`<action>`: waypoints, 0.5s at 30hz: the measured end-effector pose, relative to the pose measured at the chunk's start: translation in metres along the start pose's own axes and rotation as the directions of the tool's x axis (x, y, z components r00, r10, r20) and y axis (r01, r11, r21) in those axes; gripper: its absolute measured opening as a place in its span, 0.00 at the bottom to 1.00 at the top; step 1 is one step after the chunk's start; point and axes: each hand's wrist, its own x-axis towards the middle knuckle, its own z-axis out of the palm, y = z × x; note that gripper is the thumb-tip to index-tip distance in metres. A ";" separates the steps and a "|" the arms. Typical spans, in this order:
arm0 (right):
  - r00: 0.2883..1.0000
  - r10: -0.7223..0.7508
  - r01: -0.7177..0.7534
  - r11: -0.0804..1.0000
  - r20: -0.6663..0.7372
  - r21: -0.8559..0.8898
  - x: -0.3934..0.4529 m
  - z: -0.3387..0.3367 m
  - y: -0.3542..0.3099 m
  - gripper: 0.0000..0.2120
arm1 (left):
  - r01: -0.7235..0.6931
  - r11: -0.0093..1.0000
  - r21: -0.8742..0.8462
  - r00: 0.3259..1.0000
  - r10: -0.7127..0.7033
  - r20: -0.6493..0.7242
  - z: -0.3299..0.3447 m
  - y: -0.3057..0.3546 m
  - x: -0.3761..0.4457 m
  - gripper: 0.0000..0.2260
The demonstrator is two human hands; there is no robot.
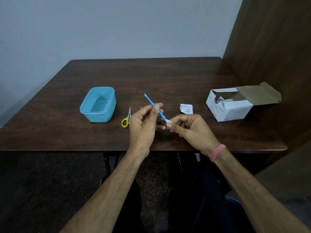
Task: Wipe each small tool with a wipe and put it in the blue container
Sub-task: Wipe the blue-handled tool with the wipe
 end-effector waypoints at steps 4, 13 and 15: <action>0.999 0.017 -0.016 1.000 -0.030 0.019 -0.001 0.000 -0.003 0.04 | 0.014 0.999 -0.043 1.000 -0.014 -0.010 -0.001 0.000 0.000 0.09; 0.996 0.048 -0.044 0.998 -0.071 0.055 -0.001 0.001 -0.005 0.08 | 0.025 0.997 -0.069 0.999 -0.026 -0.022 0.000 -0.001 0.000 0.06; 0.997 0.054 -0.049 0.994 -0.055 0.093 -0.001 -0.002 -0.007 0.10 | 0.018 0.999 -0.051 0.999 -0.020 -0.039 0.002 0.000 0.000 0.07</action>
